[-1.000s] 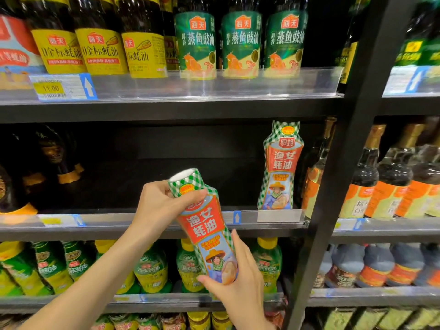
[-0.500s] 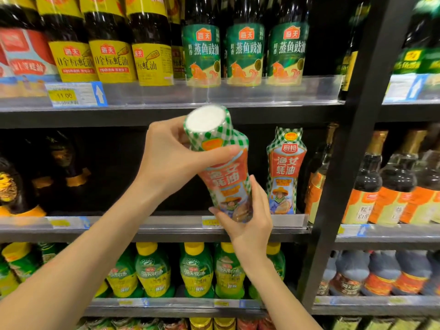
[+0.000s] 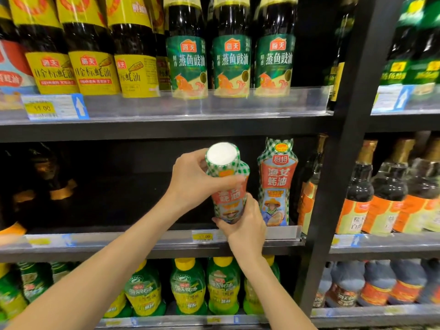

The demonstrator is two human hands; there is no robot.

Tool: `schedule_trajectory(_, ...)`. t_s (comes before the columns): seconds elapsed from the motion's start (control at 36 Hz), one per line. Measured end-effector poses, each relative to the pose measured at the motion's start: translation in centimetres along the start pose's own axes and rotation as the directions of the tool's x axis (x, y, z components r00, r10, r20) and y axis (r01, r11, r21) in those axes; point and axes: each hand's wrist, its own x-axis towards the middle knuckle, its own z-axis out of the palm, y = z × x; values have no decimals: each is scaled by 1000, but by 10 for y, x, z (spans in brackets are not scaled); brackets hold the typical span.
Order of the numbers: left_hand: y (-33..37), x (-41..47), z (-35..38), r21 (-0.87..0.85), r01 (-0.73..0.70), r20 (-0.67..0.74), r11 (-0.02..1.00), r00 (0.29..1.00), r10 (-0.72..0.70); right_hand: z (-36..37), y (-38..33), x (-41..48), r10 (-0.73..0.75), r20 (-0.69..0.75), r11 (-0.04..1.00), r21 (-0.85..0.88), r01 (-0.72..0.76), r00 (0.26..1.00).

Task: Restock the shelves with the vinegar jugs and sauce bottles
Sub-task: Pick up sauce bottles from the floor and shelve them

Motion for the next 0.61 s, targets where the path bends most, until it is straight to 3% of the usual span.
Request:
schedule_trajectory(0.08,-11,9,2,16,55,8,998,998,-55,-5,-3,7,45,113,992,-123,-31,993)
schedule_trajectory(0.19,-21,25,6,21,127,15,992,992,-127,-9,-9,15,106,160,974,-218,-69,981)
schedule_trajectory(0.44,-36,61,28,52,263,44,963,963,-265,-15,-8,27,178,188,930,-354,-102,966)
schedule_trajectory(0.61,-41,66,26,-20,294,102,956,951,-291,-15,-9,29,179,193,913,-397,-90,965)
